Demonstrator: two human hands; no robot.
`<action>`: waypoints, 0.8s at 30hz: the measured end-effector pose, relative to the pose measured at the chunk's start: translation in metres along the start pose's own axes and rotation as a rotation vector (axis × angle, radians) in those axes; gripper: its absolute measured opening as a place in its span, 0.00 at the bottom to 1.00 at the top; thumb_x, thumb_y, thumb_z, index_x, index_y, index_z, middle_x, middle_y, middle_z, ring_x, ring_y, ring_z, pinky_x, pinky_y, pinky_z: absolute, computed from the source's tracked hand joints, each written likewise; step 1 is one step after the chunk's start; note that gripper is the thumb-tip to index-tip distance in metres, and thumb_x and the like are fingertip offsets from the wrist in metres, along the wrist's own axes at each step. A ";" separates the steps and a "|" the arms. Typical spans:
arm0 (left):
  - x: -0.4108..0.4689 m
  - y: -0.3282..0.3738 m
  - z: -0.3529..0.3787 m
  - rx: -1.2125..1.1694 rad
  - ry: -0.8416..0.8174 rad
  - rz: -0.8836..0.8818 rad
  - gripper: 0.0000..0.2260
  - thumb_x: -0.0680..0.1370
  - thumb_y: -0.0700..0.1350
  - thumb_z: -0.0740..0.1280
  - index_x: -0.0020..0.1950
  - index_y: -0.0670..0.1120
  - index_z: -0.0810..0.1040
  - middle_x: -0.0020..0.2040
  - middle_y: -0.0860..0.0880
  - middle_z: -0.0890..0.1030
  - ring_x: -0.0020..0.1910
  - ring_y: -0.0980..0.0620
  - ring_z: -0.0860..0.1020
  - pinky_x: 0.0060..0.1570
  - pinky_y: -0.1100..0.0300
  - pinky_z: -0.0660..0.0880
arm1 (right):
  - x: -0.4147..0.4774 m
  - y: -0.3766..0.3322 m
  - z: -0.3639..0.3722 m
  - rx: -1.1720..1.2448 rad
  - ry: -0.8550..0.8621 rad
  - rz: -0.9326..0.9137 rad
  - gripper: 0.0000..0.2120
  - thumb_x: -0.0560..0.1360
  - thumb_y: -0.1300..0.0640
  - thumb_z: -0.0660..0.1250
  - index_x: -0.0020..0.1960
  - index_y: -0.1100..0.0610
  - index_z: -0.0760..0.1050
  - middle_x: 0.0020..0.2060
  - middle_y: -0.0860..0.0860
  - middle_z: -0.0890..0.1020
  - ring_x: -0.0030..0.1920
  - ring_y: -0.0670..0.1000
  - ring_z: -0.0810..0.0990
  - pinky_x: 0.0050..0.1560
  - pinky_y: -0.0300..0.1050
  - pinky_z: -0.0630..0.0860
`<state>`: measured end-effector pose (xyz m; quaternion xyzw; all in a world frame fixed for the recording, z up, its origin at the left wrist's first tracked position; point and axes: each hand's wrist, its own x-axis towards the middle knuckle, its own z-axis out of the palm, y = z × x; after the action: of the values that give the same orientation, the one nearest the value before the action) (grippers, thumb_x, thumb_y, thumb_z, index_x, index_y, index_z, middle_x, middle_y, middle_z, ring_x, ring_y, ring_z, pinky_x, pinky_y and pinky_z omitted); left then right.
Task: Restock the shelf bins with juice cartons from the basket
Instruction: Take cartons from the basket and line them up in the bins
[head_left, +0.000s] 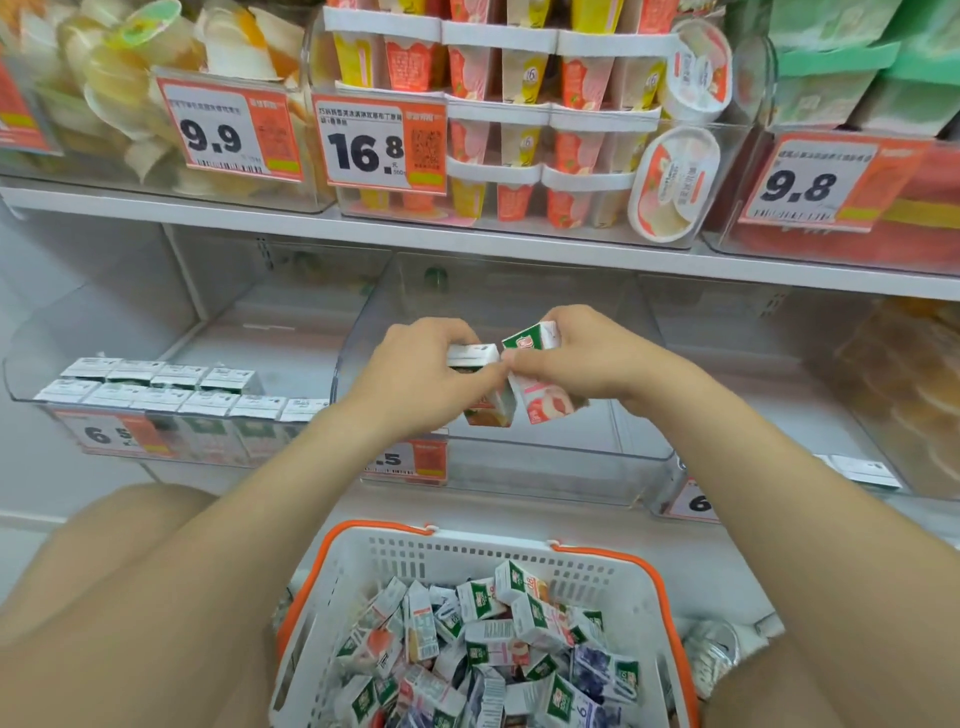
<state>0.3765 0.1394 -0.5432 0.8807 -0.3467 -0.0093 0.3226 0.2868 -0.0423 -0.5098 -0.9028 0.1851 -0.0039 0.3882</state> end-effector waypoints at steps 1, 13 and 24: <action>0.002 -0.002 0.004 0.070 -0.010 0.025 0.18 0.74 0.68 0.69 0.44 0.55 0.83 0.35 0.55 0.83 0.38 0.56 0.81 0.35 0.57 0.76 | 0.001 0.000 0.000 -0.019 0.000 -0.002 0.16 0.78 0.50 0.75 0.54 0.63 0.78 0.43 0.62 0.86 0.36 0.55 0.85 0.34 0.48 0.78; 0.008 -0.014 0.015 0.488 -0.475 0.017 0.24 0.79 0.73 0.55 0.52 0.57 0.80 0.53 0.51 0.76 0.60 0.46 0.68 0.59 0.43 0.63 | 0.003 0.020 0.014 -0.370 -0.124 0.010 0.18 0.78 0.45 0.74 0.63 0.50 0.77 0.56 0.57 0.83 0.48 0.56 0.85 0.55 0.55 0.83; 0.008 -0.023 0.027 0.379 -0.638 0.167 0.23 0.73 0.68 0.72 0.64 0.64 0.71 0.56 0.59 0.79 0.59 0.50 0.75 0.60 0.46 0.64 | -0.004 0.022 0.012 -0.420 -0.103 0.014 0.16 0.78 0.47 0.74 0.63 0.50 0.77 0.60 0.59 0.81 0.55 0.59 0.82 0.58 0.55 0.81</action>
<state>0.3899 0.1324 -0.5761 0.8464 -0.4958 -0.1924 0.0297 0.2775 -0.0467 -0.5333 -0.9615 0.1682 0.0836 0.2004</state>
